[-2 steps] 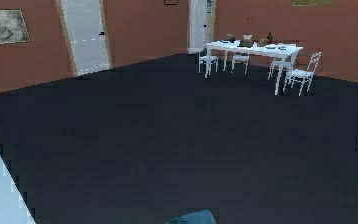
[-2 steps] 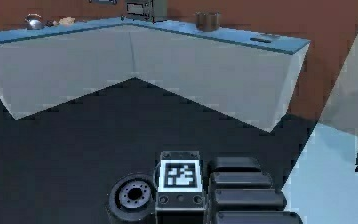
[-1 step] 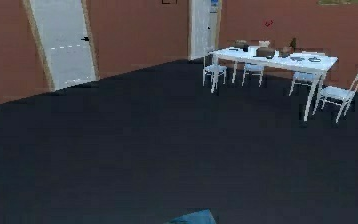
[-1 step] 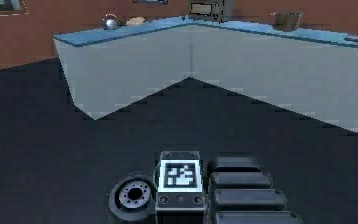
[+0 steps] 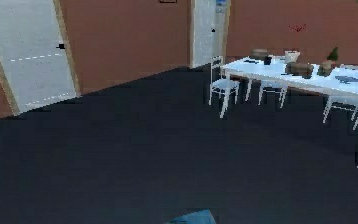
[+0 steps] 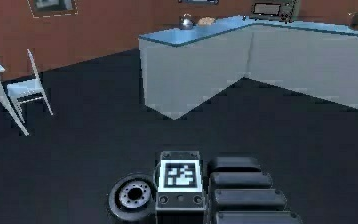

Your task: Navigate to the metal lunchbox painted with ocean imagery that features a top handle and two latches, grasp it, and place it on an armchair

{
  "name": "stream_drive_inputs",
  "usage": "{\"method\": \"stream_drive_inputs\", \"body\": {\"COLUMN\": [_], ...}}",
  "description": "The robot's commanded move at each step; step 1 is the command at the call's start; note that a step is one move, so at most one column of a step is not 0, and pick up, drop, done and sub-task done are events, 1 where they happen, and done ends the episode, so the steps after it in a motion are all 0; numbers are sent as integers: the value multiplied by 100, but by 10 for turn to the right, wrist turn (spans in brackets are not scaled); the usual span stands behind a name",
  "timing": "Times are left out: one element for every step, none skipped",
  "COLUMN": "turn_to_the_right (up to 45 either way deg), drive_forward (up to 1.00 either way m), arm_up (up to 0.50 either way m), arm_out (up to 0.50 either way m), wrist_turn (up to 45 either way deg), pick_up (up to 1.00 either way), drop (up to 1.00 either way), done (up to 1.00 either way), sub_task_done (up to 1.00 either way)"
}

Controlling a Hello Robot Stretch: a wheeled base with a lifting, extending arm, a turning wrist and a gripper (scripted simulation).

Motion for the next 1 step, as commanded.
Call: {"method": "stream_drive_inputs", "body": {"turn_to_the_right": [0], "drive_forward": [100], "arm_up": [0], "arm_out": [0], "wrist_turn": [0], "pick_up": [0], "drop": [0], "done": [0], "sub_task_done": [0]}}
